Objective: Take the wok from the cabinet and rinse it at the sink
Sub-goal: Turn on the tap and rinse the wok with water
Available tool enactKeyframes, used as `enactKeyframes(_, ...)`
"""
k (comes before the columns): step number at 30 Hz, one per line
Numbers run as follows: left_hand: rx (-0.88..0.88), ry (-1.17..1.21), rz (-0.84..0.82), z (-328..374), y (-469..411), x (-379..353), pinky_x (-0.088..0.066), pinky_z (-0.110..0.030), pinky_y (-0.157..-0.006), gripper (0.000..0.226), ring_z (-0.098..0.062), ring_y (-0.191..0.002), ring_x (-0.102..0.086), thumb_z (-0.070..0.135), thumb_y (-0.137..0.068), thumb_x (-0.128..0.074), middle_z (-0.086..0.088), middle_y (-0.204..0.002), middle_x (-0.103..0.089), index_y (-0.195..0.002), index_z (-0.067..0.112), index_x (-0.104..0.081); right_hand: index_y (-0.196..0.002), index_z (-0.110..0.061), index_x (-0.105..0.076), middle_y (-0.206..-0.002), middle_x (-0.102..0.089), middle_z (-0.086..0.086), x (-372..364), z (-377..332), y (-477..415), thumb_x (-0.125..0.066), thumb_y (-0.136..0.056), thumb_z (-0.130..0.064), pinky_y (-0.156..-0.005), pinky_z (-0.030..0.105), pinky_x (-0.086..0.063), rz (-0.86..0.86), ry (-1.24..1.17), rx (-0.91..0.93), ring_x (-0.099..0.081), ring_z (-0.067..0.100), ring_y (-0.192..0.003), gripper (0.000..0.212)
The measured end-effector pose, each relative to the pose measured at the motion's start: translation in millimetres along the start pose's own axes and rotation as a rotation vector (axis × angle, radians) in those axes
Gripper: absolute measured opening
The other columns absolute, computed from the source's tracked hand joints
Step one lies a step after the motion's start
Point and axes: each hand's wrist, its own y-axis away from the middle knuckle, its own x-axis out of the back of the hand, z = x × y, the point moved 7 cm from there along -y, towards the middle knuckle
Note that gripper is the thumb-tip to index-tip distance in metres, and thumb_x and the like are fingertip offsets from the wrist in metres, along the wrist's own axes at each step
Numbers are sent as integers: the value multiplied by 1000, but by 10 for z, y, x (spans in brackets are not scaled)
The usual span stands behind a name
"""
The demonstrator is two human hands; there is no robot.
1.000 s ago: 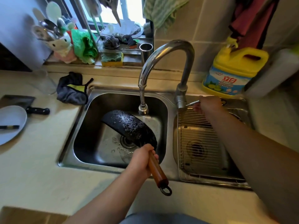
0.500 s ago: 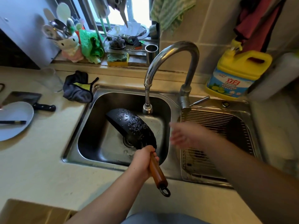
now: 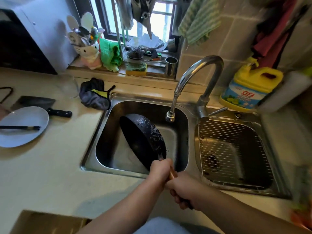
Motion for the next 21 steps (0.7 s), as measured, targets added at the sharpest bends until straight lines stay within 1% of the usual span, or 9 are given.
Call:
enactKeyframes(2,-29,-45,-60,-19,-31,51,-37,-18,-40,11,-16,-38,-53,10,-81,-55,-6,-54,-51,-71,6,-57,-84,-12,-56,-57,-48,4,-90,-1,46,-55,-85,-16,-44,29,-32,20,-2,47,-42,16,-45,4)
enactKeyframes(4,-62,-104,-113,-39,-64,103,-40,-21,-46,11,-16,-49,-52,16,-83,-56,-3,-58,-52,-73,10,-56,-92,-8,-58,-61,-48,5,-169,29,95,-55,-84,-15,-44,30,-33,39,-20,92,-41,17,-46,11)
enactKeyframes(6,-102,-164,-148,-51,-97,171,-39,-18,-40,12,-13,-49,-52,20,-83,-58,-2,-62,-51,-78,11,-54,-107,0,-58,-62,-47,7,-228,53,141,-53,-84,-11,-42,29,-33,58,-70,144,-40,17,-46,26)
enactKeyframes(8,-124,-174,-200,-57,-102,231,-41,-16,-36,18,-10,-48,-55,28,-82,-61,-2,-65,-53,-84,11,-53,-114,-4,-58,-62,-46,5,-305,55,195,-53,-85,-7,-41,27,-33,42,-140,195,-41,14,-45,30)
enactKeyframes(12,-99,-57,-309,-106,-86,348,-54,-26,-51,39,-14,-57,-67,41,-73,-68,-4,-72,-62,-96,13,-56,-100,-8,-56,-60,-47,2,-494,47,269,-51,-86,-2,-39,23,-30,-2,-294,258,-40,13,-42,17)
enactKeyframes(15,-28,133,-406,-175,-56,418,-59,-34,-63,43,-22,-65,-73,36,-76,-73,-5,-66,-70,-107,11,-57,-93,-8,-49,-56,-47,1,-652,84,326,-52,-85,0,-39,23,-27,-21,-386,277,-38,13,-39,12)
enactKeyframes(17,62,280,-492,-211,10,425,-59,-34,-65,47,-26,-71,-74,30,-78,-76,-9,-68,-71,-113,6,-56,-91,-8,-47,-55,-47,1,-737,110,377,-52,-85,2,-40,24,-25,-37,-427,307,-38,13,-38,13)
enactKeyframes(19,162,412,-559,-217,121,418,-59,-34,-62,45,-26,-71,-74,24,-76,-79,-10,-70,-70,-111,4,-58,-91,-9,-47,-54,-46,1,-807,134,441,-52,-86,2,-39,24,-24,-85,-470,332,-38,12,-37,13)
enactKeyframes(21,208,478,-603,-190,231,402,-58,-34,-58,33,-25,-70,-73,20,-73,-81,-10,-71,-70,-97,4,-65,-91,-9,-47,-52,-46,-1,-852,133,513,-52,-87,1,-36,22,-25,-155,-501,355,-37,11,-35,12)
